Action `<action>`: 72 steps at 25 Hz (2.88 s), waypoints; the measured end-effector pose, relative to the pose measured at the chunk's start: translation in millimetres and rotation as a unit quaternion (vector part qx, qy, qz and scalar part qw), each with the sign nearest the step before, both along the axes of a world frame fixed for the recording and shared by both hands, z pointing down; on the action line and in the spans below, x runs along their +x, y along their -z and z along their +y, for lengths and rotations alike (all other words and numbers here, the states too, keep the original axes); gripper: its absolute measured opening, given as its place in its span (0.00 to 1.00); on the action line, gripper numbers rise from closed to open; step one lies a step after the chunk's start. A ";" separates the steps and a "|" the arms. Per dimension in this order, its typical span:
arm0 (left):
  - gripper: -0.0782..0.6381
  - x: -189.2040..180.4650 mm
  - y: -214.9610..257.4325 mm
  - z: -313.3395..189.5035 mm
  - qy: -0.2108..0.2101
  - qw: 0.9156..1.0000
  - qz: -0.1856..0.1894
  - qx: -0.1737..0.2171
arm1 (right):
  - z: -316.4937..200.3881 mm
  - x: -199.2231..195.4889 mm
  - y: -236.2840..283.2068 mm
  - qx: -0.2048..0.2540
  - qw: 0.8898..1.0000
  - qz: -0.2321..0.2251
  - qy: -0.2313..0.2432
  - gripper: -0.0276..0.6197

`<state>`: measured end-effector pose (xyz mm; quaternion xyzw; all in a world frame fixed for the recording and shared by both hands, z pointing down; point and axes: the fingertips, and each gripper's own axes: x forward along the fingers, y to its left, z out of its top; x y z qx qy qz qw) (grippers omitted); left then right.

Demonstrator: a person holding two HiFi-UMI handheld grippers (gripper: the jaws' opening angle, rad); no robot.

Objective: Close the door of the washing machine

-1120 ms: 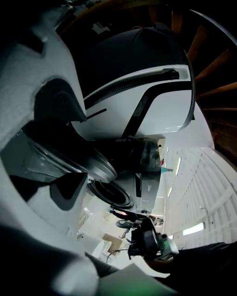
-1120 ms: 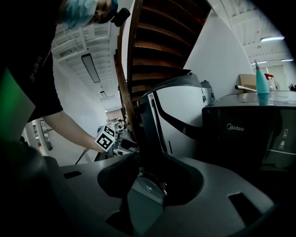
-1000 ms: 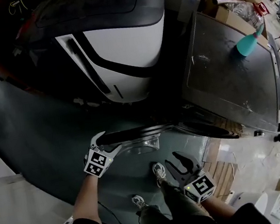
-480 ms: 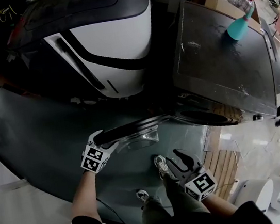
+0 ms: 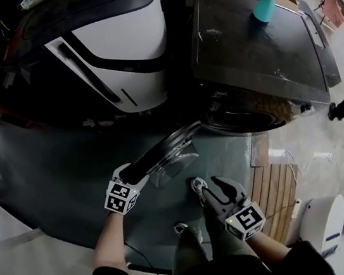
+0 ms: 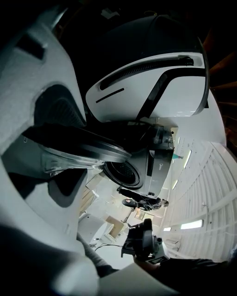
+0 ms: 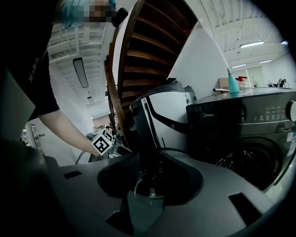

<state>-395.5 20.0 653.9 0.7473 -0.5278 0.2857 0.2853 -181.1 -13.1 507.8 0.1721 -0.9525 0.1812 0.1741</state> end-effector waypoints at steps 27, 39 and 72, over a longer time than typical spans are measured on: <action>0.46 242.4 9.7 50.9 -0.068 0.987 0.145 0.009 | 97.0 189.2 -21.6 -0.005 0.984 -0.005 -0.180 0.25; 0.44 368.4 13.4 -7.7 -0.091 0.975 0.203 -0.005 | 24.5 289.3 -46.5 -0.024 0.976 0.013 -0.215 0.25; 0.41 490.6 22.0 -246.0 -0.131 0.959 0.242 0.066 | -206.5 361.0 -161.8 -0.099 0.926 0.003 -0.364 0.23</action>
